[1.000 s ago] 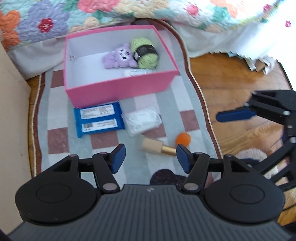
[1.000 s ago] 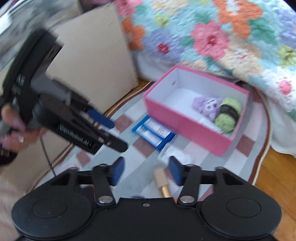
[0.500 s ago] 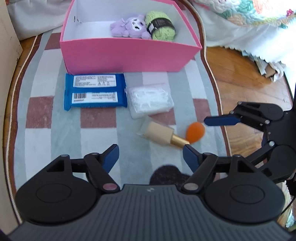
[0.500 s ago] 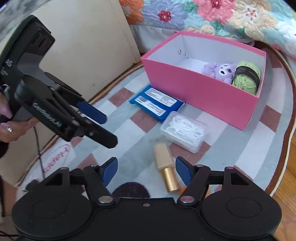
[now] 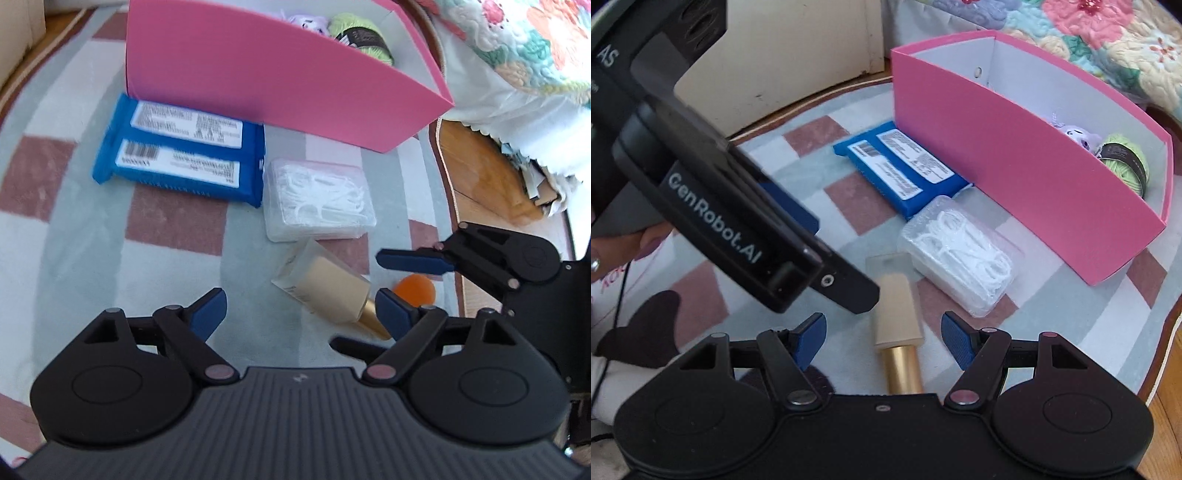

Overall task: Organize objects
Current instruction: 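Close the right gripper around the gold-capped beige bottle, then lift the bottle with the right gripper and carry it over the pink box, then lower the bottle into the box and open the right gripper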

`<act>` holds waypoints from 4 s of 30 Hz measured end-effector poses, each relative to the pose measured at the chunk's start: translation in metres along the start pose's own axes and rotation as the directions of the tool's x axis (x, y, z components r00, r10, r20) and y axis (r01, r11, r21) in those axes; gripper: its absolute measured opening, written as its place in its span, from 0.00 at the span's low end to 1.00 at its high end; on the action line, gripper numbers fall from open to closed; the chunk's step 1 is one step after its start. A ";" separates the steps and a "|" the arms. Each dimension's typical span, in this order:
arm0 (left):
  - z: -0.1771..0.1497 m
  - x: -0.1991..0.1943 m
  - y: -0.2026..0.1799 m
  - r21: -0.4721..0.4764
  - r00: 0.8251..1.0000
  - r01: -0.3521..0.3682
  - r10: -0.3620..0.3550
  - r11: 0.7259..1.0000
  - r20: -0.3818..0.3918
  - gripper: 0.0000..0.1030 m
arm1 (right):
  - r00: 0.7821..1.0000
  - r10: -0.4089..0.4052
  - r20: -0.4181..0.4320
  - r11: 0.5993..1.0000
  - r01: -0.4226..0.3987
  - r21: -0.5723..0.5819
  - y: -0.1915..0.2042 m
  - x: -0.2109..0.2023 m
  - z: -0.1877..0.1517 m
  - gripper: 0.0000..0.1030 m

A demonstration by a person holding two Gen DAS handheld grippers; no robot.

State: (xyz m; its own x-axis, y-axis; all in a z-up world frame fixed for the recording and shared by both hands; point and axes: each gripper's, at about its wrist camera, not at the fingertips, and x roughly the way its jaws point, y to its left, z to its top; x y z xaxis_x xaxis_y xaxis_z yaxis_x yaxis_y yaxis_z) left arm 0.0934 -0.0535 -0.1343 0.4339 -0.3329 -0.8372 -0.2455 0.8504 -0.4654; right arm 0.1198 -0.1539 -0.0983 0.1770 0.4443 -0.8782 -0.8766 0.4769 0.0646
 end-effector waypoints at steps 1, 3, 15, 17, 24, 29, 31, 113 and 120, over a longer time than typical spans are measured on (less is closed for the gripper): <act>-0.001 0.001 0.001 -0.010 1.000 -0.012 0.012 1.000 0.017 0.80 | 1.000 -0.004 0.001 1.000 0.004 0.016 -0.003 0.003 0.000 0.71; -0.003 0.000 0.004 -0.051 0.994 -0.037 0.042 0.998 0.097 0.76 | 1.000 -0.008 -0.009 0.998 0.008 0.062 -0.009 0.010 -0.001 0.64; -0.010 0.017 0.007 -0.116 0.998 0.013 -0.006 0.993 0.057 0.51 | 0.997 0.036 -0.064 0.899 -0.004 0.437 -0.028 0.024 -0.015 0.45; -0.008 0.019 0.012 -0.171 0.999 0.032 -0.024 0.985 0.046 0.52 | 0.997 0.054 -0.056 0.839 -0.015 0.544 -0.035 0.023 -0.017 0.45; -0.012 0.021 0.023 -0.233 0.994 0.105 -0.098 0.967 0.040 0.49 | 0.969 0.238 0.070 0.603 -0.204 0.771 -0.043 0.032 -0.037 0.45; -0.012 0.016 0.027 -0.229 0.995 0.102 -0.095 0.968 0.042 0.49 | 0.941 0.313 0.126 0.515 -0.280 0.810 -0.048 0.039 -0.047 0.45; -0.010 0.019 0.026 -0.190 0.998 0.053 -0.049 0.980 0.028 0.51 | 0.938 0.319 0.133 0.510 -0.289 0.810 -0.048 0.040 -0.047 0.45; 0.245 0.006 0.013 -0.053 0.990 -0.107 0.111 0.993 0.089 0.38 | 0.978 0.009 0.206 0.696 -0.154 0.702 -0.146 0.050 0.154 0.40; 0.257 0.042 0.038 -0.159 0.994 -0.098 0.104 0.982 0.032 0.39 | 0.992 -0.020 0.123 0.701 -0.074 0.709 -0.158 0.090 0.161 0.40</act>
State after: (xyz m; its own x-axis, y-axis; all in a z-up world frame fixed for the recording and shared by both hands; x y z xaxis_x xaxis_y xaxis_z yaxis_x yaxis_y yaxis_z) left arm 0.3249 0.0692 -0.1136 0.4337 -0.2296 -0.8713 -0.4213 0.8031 -0.4213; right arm 0.3460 -0.0674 -0.1111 0.2480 0.5245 -0.8145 -0.3101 0.8395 0.4461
